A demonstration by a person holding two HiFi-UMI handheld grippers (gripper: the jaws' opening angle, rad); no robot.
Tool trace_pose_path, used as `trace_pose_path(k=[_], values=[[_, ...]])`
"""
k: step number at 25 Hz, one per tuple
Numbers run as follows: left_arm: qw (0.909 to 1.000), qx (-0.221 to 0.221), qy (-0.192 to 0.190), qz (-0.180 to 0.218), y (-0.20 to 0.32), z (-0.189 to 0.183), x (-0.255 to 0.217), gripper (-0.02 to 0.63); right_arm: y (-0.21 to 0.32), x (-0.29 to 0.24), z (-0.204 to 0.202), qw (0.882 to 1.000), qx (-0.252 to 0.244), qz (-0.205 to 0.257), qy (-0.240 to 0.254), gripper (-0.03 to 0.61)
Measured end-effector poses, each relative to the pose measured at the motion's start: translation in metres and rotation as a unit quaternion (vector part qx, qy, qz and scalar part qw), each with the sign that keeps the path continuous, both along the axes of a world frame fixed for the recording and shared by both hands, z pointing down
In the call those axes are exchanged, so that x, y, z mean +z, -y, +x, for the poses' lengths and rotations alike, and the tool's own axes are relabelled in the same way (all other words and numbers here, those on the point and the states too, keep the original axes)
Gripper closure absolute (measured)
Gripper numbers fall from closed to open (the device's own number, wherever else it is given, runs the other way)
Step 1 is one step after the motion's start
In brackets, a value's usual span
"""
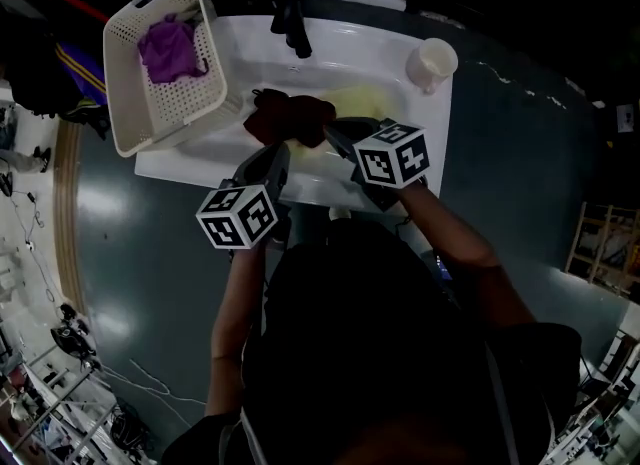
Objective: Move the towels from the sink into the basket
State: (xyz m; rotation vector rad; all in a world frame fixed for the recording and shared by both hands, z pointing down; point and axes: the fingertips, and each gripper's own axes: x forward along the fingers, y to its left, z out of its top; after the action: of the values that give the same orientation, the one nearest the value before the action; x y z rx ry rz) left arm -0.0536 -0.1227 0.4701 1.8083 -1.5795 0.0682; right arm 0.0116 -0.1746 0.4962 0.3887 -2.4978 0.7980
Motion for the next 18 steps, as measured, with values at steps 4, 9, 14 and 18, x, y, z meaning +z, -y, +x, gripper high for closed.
trace_pose_path(k=[4, 9, 14, 18], values=[[1.0, 0.001, 0.001, -0.006, 0.007, -0.001, 0.003, 0.605, 0.007, 0.014, -0.002, 1.0, -0.007, -0.002, -0.019, 0.58], [0.9998, -0.002, 0.004, -0.018, 0.014, -0.007, 0.009, 0.605, 0.017, 0.036, -0.006, 0.999, -0.02, -0.004, -0.043, 0.58], [0.9997, -0.003, 0.01, -0.023, 0.021, -0.011, 0.015, 0.605, 0.021, 0.051, -0.015, 0.998, -0.029, -0.015, -0.049, 0.58], [0.9995, 0.001, 0.019, -0.027, 0.026, -0.012, 0.02, 0.605, 0.022, 0.063, -0.021, 0.997, -0.039, -0.019, -0.057, 0.58]])
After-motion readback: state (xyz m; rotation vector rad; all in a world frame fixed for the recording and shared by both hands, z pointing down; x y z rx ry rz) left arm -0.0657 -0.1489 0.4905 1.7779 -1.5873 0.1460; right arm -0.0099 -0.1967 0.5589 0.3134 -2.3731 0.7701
